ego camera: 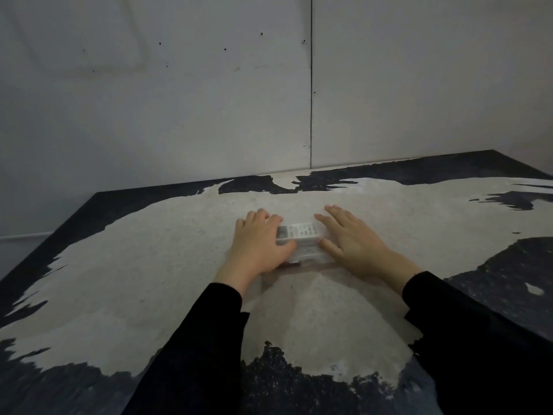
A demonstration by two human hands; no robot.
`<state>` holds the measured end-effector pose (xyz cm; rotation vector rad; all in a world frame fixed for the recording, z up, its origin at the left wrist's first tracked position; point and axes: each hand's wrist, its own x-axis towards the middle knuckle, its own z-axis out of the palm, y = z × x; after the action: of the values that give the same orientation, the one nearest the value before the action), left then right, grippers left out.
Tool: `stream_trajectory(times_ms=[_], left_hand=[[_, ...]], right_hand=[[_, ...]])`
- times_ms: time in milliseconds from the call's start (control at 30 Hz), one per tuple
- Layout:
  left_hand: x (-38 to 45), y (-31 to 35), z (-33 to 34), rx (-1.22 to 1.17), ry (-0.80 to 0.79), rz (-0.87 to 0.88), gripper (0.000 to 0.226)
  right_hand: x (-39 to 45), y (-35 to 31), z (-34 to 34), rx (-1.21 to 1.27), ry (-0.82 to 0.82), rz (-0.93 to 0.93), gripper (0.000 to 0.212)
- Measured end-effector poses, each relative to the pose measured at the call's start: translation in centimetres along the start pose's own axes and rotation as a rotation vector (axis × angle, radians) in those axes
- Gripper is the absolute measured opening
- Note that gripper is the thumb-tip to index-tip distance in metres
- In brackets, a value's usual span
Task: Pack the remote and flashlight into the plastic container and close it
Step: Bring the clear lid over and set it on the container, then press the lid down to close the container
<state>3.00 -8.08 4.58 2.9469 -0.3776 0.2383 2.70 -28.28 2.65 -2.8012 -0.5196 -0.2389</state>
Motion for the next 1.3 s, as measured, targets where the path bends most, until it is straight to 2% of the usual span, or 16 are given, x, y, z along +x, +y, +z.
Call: stream_trajectory(times_ms=[67,167,300,433,500,600,667,700,767,833,900,967,1067,1167,1300], left_hand=[[0.4,0.8,0.6,-0.016,0.027,0.011,0.063],[0.6,1.0,1.7,-0.019,-0.059,0.053,0.065],[1.2,0.4,1.7,-0.012,-0.093,0.081,0.068],[1.9,0.1,1.6,-0.036,0.011,0.103,0.084],[1.9,-0.1,2.0,-0.076,0.026,0.107,0.083],[2.2,-0.3,2.3,-0.139,-0.062,0.094,0.077],[2.4,-0.6,2.2,-0.247,-0.093,0.077,0.076],[2.5,-0.8,2.3,-0.345,-0.051,0.073,0.074],[2.0,-0.9,2.4,-0.584,0.092,0.042,0.057],[1.4,-0.7,2.6,-0.704,0.178,0.017,0.037],[0.6,-0.4,2.3,-0.654,0.250,0.021,0.026],[-0.2,-0.1,1.9,-0.453,0.343,0.065,0.025],[-2.1,-0.3,1.8,-0.202,0.357,0.203,0.028],[-4.0,-1.0,1.8,-0.088,0.294,0.316,0.039],[-5.3,-3.5,0.8,-0.028,0.242,0.296,0.044]], right_hand=[[0.5,-0.2,-0.8,-0.008,-0.035,0.008,0.078],[1.7,-0.9,-1.1,-0.051,-0.076,0.026,0.090],[3.2,-1.6,-0.5,-0.069,-0.067,0.062,0.068],[3.2,-1.2,0.6,-0.053,-0.043,-0.008,0.085],[3.2,-1.1,0.8,-0.035,-0.060,-0.028,0.081],[3.5,-1.3,1.0,-0.055,-0.112,-0.034,0.062],[3.7,-1.2,0.9,-0.037,-0.126,-0.031,0.062],[3.7,-1.1,0.9,-0.001,-0.107,-0.031,0.066],[3.5,-0.8,0.6,0.116,-0.019,-0.030,0.073],[3.3,-0.7,0.4,0.184,0.039,-0.009,0.063],[2.8,-1.0,0.1,0.201,0.084,0.002,0.044],[2.4,-1.4,-0.1,0.184,0.168,-0.037,0.032],[1.2,-1.7,-0.5,0.116,0.298,-0.133,0.037],[0.0,-1.5,-0.8,0.009,0.184,-0.210,0.046],[-0.5,-1.6,-0.8,0.018,-0.021,-0.328,0.039]])
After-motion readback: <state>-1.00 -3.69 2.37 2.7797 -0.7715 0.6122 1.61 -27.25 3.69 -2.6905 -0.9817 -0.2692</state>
